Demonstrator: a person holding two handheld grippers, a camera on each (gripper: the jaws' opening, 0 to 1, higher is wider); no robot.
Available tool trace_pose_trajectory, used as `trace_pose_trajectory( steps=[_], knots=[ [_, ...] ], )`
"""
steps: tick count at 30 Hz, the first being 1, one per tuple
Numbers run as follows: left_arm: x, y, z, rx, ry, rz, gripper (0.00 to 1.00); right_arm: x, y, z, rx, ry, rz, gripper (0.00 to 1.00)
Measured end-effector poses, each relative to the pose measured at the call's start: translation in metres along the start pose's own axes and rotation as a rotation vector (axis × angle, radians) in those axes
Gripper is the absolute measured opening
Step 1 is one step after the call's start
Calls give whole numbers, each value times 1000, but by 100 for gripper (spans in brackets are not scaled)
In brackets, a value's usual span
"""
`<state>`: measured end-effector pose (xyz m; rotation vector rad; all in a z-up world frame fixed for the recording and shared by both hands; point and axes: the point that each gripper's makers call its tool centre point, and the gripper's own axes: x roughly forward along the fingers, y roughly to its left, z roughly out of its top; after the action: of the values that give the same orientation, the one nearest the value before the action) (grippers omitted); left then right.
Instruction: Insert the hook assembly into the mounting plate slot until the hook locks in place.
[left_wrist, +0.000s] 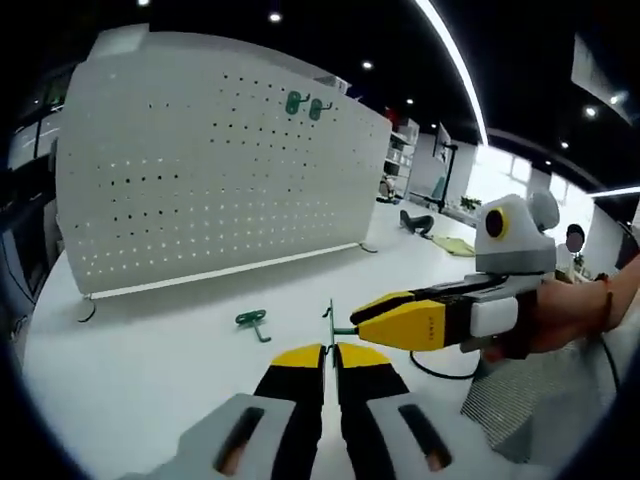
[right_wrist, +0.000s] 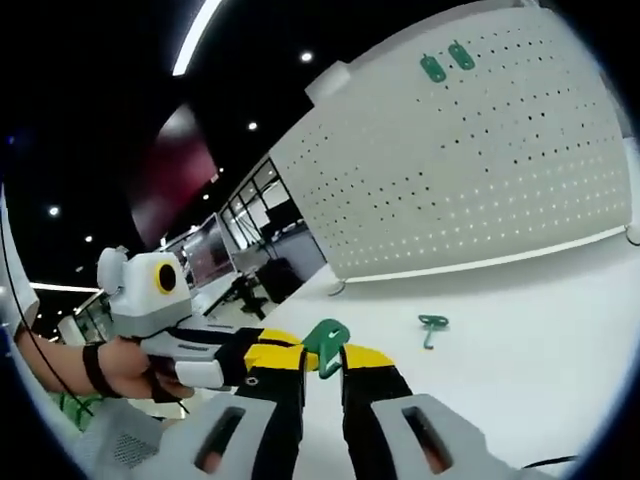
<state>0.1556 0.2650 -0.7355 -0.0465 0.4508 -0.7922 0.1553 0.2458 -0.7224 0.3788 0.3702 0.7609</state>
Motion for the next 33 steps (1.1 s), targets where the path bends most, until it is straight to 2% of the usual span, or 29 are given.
trace_pose_trajectory(
  steps=[3, 9, 14, 16, 18, 22, 25, 33],
  knots=[
    [-3, -3, 6, -17, -46, 2, 4, 0, 1, 0, 26, 0, 7, 8],
    [-6, -7, 12, -13, -81, -6, 4, 0, 6, 5, 66, -31, 19, 5],
    [-9, -7, 14, 16, -106, -7, 4, -1, 10, 6, 147, -48, 36, 4],
    [-11, -6, 16, 5, -116, -10, 4, -1, 13, 7, 219, -52, 62, 3],
    [-11, -7, 14, 18, -108, -9, 4, 0, 15, 8, 223, -53, 67, 2],
    [-12, -6, 15, 30, -108, -3, 4, 2, 19, 9, 127, -23, 38, 1],
    [-13, -6, 18, 37, -109, 8, 5, 3, 22, 14, 66, -24, 27, 1],
    [-20, -5, 26, 42, -132, 34, 10, 0, 22, 22, 12, -27, -10, 1]
  ],
)
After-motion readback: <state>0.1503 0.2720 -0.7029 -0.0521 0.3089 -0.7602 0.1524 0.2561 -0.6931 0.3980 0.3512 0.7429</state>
